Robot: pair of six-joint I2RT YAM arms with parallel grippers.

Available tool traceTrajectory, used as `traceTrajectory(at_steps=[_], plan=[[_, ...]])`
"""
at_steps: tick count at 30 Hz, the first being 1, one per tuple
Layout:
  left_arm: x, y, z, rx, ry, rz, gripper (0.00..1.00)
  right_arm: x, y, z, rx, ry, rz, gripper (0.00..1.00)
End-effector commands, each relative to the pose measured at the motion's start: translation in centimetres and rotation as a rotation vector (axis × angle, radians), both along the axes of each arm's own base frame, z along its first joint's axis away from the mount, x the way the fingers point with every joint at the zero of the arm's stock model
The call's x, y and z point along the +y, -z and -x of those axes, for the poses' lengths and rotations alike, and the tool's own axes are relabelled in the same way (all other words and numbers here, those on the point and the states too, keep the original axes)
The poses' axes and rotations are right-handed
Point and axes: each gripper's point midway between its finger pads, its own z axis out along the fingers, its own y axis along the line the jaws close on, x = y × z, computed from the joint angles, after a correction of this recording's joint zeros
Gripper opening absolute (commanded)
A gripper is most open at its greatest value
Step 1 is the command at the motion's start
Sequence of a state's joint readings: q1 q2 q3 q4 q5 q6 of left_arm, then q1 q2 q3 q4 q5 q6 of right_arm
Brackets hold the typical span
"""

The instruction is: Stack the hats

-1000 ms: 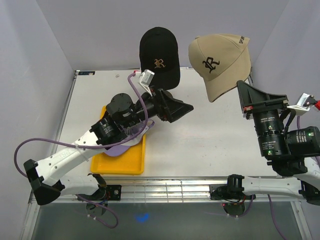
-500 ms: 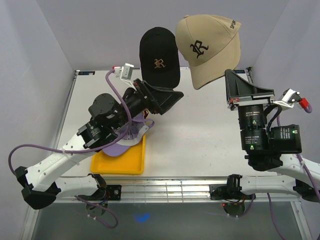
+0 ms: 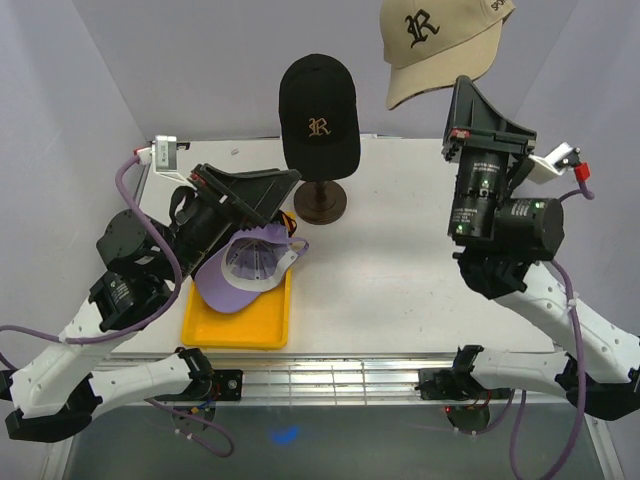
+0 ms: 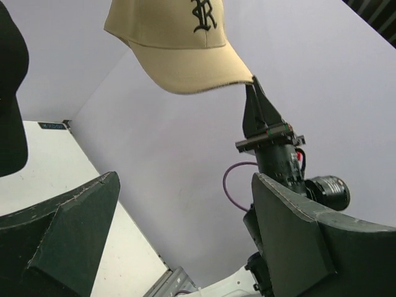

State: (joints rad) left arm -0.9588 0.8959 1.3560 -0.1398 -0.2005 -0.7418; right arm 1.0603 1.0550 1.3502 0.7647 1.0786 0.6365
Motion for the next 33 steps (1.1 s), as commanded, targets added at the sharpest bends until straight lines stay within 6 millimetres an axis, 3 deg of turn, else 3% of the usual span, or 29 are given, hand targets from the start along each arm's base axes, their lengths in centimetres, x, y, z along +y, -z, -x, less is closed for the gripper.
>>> traceTrajectory(at_steps=[1,2,3,4,5,7,8,9,11,13,14,17,21,33], plan=[[1.3,0.5,-0.1,0.017,-0.051,-0.038,0.98,0.7,-2.8,-1.5,-0.071,-0.201,-0.200,0.08],[1.4,0.7,-0.1,0.021,-0.054,-0.045,0.98,-0.1,-2.9,-4.0,-0.081,-0.176,-0.198,0.08],[1.6,0.6,0.0,0.018,-0.057,-0.044,0.98,1.6,-3.0,-4.7,-0.109,-0.287,-0.165,0.08],[1.8,0.7,0.0,0.017,-0.065,-0.049,0.98,1.9,-2.9,-5.6,-0.120,-0.335,-0.183,0.08],[1.9,0.9,-0.1,0.021,-0.069,-0.055,0.98,1.4,-2.3,-8.4,-0.112,-0.357,-0.223,0.08],[2.4,1.1,0.0,0.021,-0.082,-0.060,0.98,2.4,-3.9,-8.8,-0.171,-0.488,-0.205,0.08],[2.5,1.2,0.0,0.023,-0.087,-0.065,0.98,2.1,-3.3,-11.2,-0.163,-0.509,-0.238,0.08],[2.5,1.4,-0.1,0.027,-0.093,-0.068,0.98,2.9,-3.9,-11.2,-0.177,-0.597,-0.223,0.08],[2.8,1.5,-0.2,0.026,-0.106,-0.070,0.98,3.7,-2.9,-13.6,-0.164,-0.669,-0.250,0.08],[2.8,1.8,-0.4,0.027,-0.115,-0.072,0.98,5.2,-3.1,-13.8,-0.156,-0.777,-0.268,0.08],[2.7,1.9,-0.6,0.023,-0.121,-0.079,0.98,6.2,-2.0,-15.2,-0.124,-0.805,-0.267,0.08],[2.2,2.2,-1.0,0.025,-0.123,-0.098,0.98,7.7,-1.3,-15.4,-0.117,-0.876,-0.273,0.08],[1.5,3.0,-1.4,0.035,-0.118,-0.114,0.98,8.2,-0.9,-15.2,-0.146,-0.923,-0.274,0.08],[1.2,3.6,-2.2,0.042,-0.147,-0.138,0.98,8.0,2.2,-14.0,-0.167,-0.839,-0.371,0.08]])
